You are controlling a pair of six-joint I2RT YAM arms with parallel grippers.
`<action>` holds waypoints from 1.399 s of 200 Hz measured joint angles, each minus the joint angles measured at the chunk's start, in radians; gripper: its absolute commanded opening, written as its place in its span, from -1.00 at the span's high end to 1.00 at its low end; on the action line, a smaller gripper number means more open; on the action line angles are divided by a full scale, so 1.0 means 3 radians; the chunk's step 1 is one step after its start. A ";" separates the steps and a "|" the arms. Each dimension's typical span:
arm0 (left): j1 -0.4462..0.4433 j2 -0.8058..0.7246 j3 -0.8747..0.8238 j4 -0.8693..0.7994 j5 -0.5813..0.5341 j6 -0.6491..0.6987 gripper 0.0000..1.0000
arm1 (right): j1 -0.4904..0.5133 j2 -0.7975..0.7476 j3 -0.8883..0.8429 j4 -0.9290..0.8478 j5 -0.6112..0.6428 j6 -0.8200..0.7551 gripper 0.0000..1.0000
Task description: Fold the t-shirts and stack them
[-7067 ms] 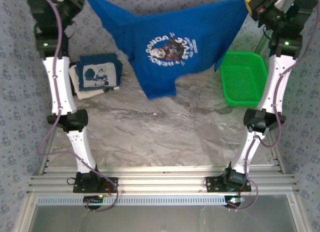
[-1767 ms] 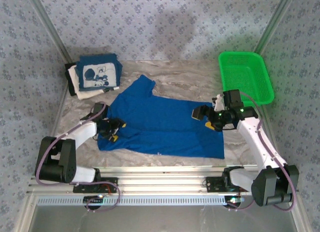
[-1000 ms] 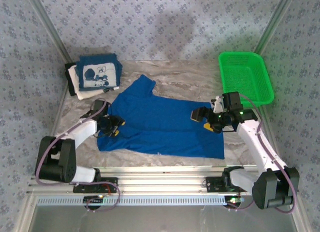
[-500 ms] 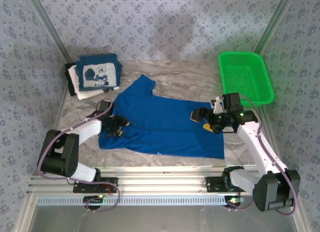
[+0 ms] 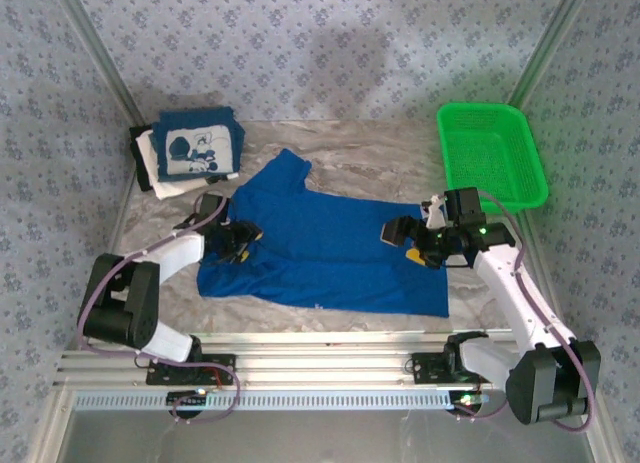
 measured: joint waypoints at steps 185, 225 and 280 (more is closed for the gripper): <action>0.0121 -0.0130 0.0312 -0.0730 -0.0210 0.0529 -0.25 | -0.0183 0.1071 0.0388 -0.0149 0.1067 0.0033 -0.92; 0.0367 -0.0317 -0.0172 -0.0919 -0.0320 0.0621 -0.22 | -0.0315 0.1485 0.0757 -0.0156 0.1450 -0.0036 -0.86; 0.0662 -0.1064 -0.0692 -0.1199 -0.0388 0.0744 -0.42 | -0.0378 0.2139 0.1475 -0.0141 0.1808 -0.0181 -0.61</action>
